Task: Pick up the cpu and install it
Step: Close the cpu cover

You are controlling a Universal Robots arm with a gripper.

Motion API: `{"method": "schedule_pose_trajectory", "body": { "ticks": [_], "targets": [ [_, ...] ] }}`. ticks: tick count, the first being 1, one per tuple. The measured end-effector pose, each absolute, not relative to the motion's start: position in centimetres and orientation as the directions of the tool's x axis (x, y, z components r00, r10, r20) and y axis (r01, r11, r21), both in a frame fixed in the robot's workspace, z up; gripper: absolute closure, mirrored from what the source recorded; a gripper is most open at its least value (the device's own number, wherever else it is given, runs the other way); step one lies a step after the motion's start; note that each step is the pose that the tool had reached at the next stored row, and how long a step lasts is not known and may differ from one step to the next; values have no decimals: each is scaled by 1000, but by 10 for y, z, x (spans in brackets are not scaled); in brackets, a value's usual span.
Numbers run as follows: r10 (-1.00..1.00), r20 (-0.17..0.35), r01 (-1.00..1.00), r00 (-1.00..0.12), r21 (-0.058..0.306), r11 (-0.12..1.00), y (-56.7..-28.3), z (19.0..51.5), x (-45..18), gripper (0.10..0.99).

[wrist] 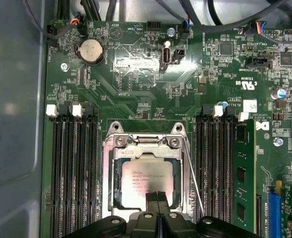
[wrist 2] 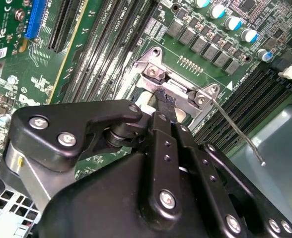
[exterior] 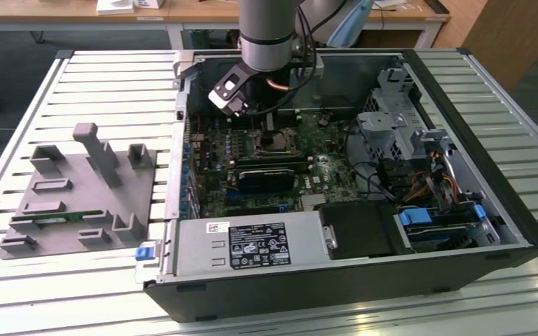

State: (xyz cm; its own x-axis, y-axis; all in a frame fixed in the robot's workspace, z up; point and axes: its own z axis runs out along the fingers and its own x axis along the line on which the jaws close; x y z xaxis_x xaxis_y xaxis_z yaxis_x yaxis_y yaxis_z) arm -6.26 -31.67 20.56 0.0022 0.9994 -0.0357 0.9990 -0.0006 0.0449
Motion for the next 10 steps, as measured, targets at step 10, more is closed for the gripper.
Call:
{"method": "schedule_pose_trajectory", "body": {
  "ticks": [10],
  "targets": [
    [999, -36, 999, 2, 44, 0, -315, 199, -64, 980]
  ]
}}
